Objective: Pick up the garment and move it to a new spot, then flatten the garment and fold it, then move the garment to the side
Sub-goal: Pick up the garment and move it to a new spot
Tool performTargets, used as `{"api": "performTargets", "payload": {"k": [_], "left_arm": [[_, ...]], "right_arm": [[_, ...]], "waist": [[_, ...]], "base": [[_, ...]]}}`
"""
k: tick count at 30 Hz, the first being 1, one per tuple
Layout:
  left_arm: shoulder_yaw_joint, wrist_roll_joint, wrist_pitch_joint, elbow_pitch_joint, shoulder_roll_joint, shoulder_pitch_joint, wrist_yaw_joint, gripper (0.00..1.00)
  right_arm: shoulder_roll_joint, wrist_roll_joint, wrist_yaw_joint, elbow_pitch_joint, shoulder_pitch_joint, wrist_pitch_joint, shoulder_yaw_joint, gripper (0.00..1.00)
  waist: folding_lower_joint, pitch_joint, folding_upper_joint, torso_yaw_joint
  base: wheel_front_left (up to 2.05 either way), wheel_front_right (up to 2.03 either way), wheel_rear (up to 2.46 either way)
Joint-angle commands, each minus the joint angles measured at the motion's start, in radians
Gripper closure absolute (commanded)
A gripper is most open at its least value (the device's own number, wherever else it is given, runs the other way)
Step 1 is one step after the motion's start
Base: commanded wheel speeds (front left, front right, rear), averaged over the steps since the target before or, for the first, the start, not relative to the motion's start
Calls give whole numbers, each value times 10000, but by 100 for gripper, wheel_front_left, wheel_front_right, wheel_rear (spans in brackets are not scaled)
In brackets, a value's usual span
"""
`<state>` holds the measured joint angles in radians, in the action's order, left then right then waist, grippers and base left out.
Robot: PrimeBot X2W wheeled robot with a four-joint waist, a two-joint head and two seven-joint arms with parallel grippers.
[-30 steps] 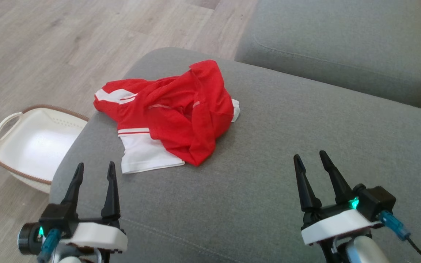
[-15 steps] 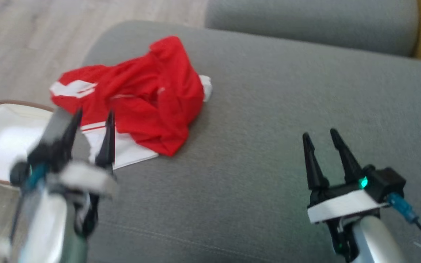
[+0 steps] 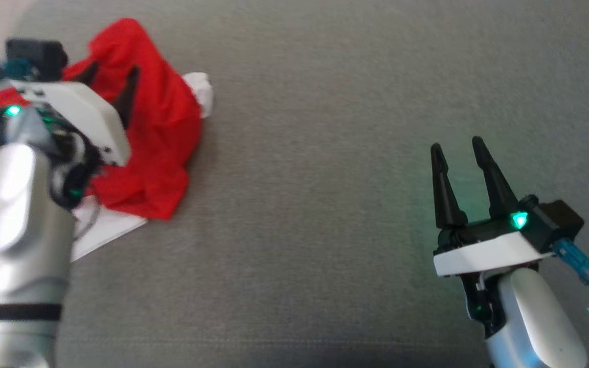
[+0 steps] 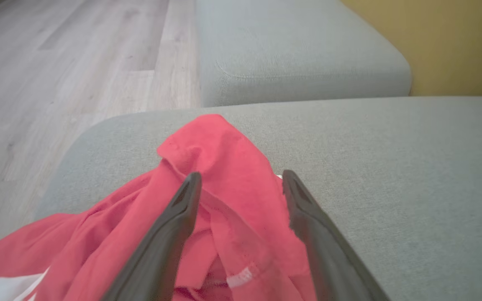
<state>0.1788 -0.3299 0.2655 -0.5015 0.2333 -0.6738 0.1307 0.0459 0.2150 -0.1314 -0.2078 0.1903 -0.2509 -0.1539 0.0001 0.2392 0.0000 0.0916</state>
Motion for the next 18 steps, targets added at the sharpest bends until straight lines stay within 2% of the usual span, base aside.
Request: {"api": "performTargets", "payload": {"k": [1, 5, 8, 13, 14, 15, 18], "left_arm": [[-349, -47, 344, -48, 705, -644, -5, 0], [-376, -42, 1350, -1324, 1283, -1283, -62, 0], [-358, 69, 1390, -1813, 1521, -1582, -125, 0], [-324, 72, 1435, -2616, 1589, -1851, -212, 0], [-315, 65, 1398, -2724, 1595, -1888, -210, 63], [-331, 43, 1298, -2797, 1588, -1926, -215, 100], [-362, 18, 698, -2793, 1563, -2038, -214, 100]], "right_arm": [[43, 68, 7, 381, 362, -109, -261, 0], [43, 187, 7, 386, 469, -109, -359, 0], [43, 247, 7, 414, 498, -109, -400, 0], [43, 272, 7, 423, 556, -109, -384, 0], [43, 275, 7, 417, 573, -109, -384, 0], [43, 282, 7, 409, 592, -109, -380, 0], [43, 309, 7, 358, 621, -109, -370, 0]], "waist": [[-1, 485, 0, -538], [-1, 669, 0, -968], [-1, 732, 0, -1116], [-1, 800, 0, -1210], [-1, 802, 0, -1221], [-1, 799, 0, -1229], [-1, 697, 0, -1220]], "base": [[0, 0, 0], [0, 0, 0], [0, 0, 0], [0, 0, 0], [0, 0, 0], [0, 0, 0], [0, 0, 0]]}}
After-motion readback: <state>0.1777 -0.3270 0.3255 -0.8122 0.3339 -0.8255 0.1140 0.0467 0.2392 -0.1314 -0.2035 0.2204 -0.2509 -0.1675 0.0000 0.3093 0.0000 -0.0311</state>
